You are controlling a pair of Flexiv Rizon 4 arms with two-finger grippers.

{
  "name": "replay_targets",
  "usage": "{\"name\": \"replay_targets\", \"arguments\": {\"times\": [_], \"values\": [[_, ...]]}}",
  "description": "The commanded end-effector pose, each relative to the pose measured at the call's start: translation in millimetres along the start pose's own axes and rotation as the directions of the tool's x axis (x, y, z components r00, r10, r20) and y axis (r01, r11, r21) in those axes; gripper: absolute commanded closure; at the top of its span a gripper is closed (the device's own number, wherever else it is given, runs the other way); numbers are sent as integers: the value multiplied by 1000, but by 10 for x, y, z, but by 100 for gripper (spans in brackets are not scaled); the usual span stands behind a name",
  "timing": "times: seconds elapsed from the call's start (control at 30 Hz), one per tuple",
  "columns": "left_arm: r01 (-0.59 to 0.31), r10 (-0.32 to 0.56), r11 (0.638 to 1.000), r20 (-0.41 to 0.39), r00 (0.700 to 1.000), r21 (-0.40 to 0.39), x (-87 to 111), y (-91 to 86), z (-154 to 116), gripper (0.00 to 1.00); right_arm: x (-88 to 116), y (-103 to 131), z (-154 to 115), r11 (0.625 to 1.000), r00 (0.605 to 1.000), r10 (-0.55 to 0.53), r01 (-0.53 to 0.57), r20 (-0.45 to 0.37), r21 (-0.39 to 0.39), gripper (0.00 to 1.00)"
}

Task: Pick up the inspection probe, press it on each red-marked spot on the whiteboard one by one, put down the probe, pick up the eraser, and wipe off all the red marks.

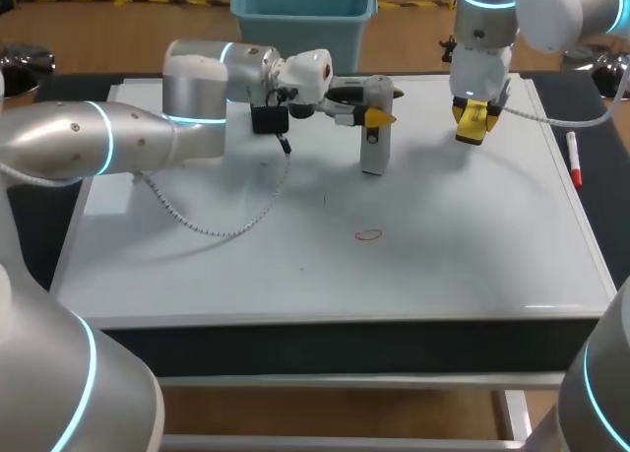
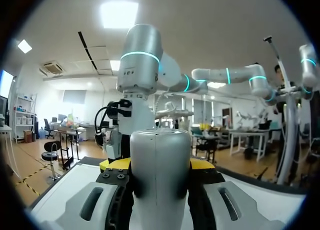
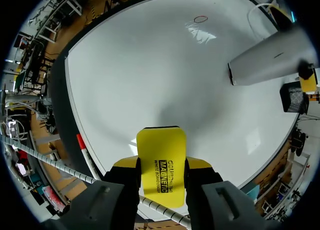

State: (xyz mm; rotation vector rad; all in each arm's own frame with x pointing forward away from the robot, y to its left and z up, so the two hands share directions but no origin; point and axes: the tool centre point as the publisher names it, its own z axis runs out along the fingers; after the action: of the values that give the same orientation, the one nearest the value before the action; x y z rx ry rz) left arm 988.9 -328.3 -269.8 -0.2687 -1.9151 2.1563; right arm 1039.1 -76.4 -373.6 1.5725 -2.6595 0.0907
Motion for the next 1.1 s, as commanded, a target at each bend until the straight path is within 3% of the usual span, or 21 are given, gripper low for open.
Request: {"name": "replay_targets", "arguments": {"times": [0.03,1.1], "values": [[2,-2,1000,-10,1000,3,-39,18,12,100,4,-10,-9,1000,1000,-2,2,-2,0,100],[18,-19,999,-10,1000,-32,38,77,10,100,4,-10,-9,1000,1000,-2,2,-2,0,100]]}}
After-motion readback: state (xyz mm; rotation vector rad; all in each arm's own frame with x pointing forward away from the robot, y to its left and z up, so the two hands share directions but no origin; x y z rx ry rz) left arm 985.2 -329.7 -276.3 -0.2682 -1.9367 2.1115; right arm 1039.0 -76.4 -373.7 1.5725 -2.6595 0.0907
